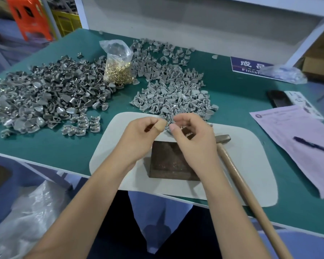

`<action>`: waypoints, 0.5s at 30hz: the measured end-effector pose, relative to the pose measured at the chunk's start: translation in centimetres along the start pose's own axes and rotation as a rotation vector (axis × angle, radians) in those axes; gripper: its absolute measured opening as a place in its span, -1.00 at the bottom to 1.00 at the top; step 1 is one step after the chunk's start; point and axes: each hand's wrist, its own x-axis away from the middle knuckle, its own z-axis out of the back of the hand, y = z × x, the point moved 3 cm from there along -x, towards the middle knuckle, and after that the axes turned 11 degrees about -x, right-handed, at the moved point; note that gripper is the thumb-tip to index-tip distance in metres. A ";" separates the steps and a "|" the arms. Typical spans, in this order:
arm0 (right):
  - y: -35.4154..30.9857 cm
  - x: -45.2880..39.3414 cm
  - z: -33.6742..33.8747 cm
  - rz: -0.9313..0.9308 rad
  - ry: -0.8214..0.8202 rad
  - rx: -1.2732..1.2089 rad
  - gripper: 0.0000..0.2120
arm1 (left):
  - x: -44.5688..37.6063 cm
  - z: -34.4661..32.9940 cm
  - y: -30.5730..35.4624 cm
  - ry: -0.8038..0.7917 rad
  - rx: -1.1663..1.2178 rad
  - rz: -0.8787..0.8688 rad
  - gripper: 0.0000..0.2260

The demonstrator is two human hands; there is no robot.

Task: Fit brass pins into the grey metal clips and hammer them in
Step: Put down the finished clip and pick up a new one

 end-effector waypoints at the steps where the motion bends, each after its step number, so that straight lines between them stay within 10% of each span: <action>1: -0.1 -0.1 -0.1 0.016 -0.026 -0.025 -0.83 | -0.2 -0.3 0.7 -0.047 0.051 0.034 -0.78; 12: 0.5 0.1 0.9 -0.050 0.191 -0.003 -0.94 | -2.2 -0.5 2.6 -0.130 -0.064 0.095 -0.77; 15: 0.8 0.1 1.2 -0.118 0.311 -0.028 -0.94 | -2.9 0.0 1.8 -0.061 -0.414 -0.091 -0.91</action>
